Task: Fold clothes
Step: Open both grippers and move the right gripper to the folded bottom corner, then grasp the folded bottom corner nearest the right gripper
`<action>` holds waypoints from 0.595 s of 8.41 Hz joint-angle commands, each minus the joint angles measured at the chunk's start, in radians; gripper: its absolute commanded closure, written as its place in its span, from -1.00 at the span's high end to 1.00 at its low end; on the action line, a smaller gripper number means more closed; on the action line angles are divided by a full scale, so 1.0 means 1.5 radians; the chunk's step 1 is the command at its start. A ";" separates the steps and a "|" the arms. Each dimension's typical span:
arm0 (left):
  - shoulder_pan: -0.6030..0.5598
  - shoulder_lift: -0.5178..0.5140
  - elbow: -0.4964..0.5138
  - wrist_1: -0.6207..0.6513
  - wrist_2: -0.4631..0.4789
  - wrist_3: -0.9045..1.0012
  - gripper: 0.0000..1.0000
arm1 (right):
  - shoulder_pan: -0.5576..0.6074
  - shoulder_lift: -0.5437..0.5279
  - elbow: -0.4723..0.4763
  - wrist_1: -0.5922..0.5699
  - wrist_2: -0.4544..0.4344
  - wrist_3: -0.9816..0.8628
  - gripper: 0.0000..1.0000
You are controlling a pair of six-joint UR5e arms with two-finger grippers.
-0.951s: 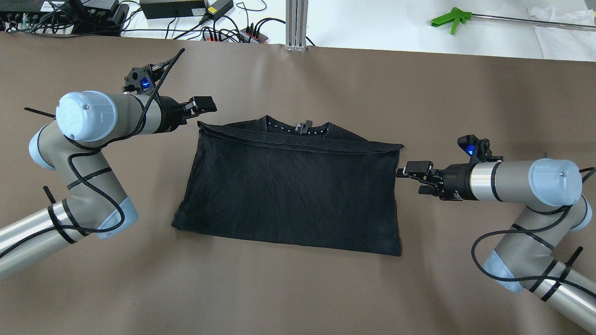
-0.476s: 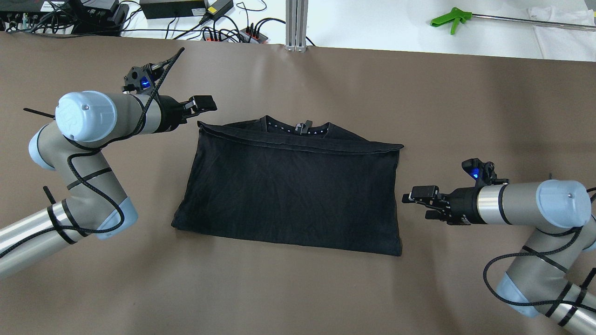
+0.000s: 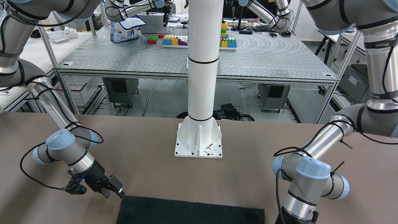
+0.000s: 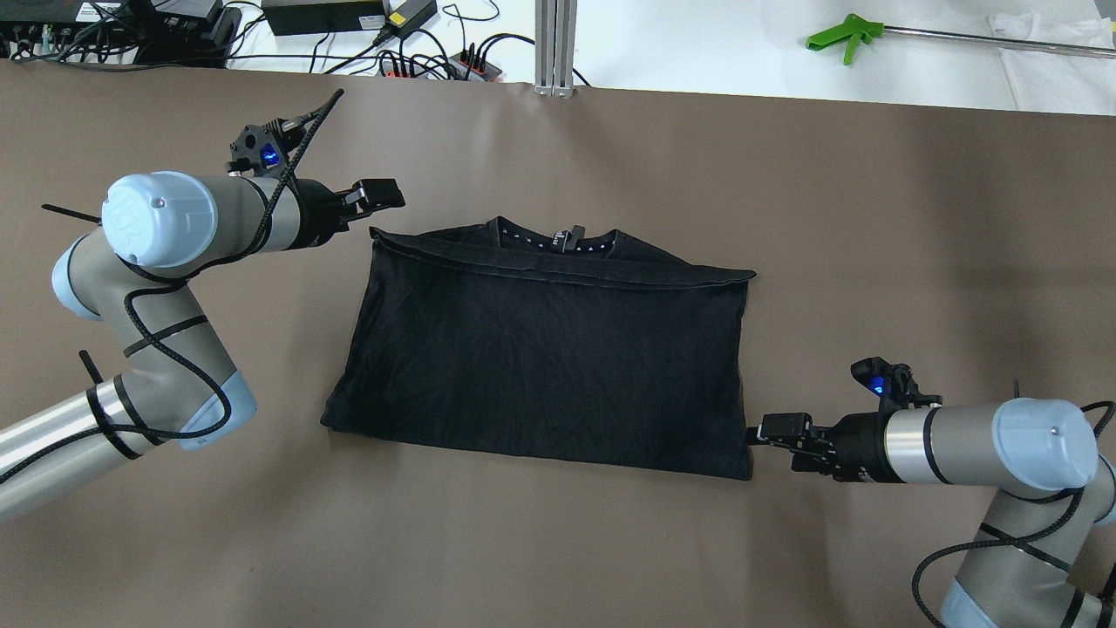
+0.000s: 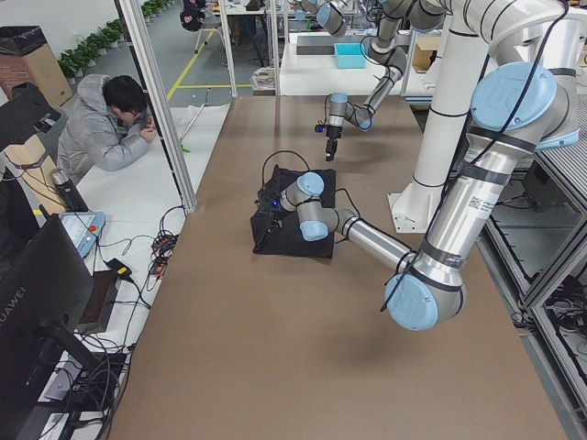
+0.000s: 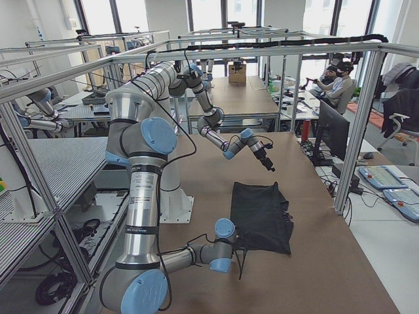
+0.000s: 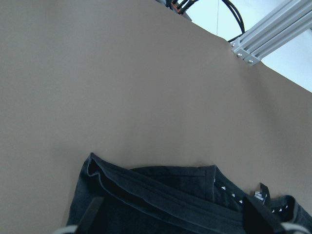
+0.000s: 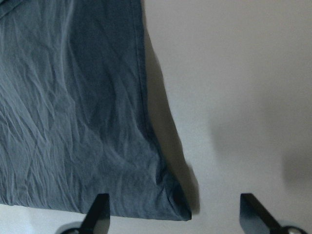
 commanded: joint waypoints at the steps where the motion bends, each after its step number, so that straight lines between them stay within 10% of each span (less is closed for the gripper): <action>1: 0.000 0.002 0.001 0.000 0.000 0.001 1.00 | -0.027 0.014 -0.002 -0.010 -0.029 0.002 0.88; 5: 0.001 0.000 0.002 0.000 0.000 0.001 1.00 | -0.035 0.045 -0.006 -0.070 -0.054 0.004 0.87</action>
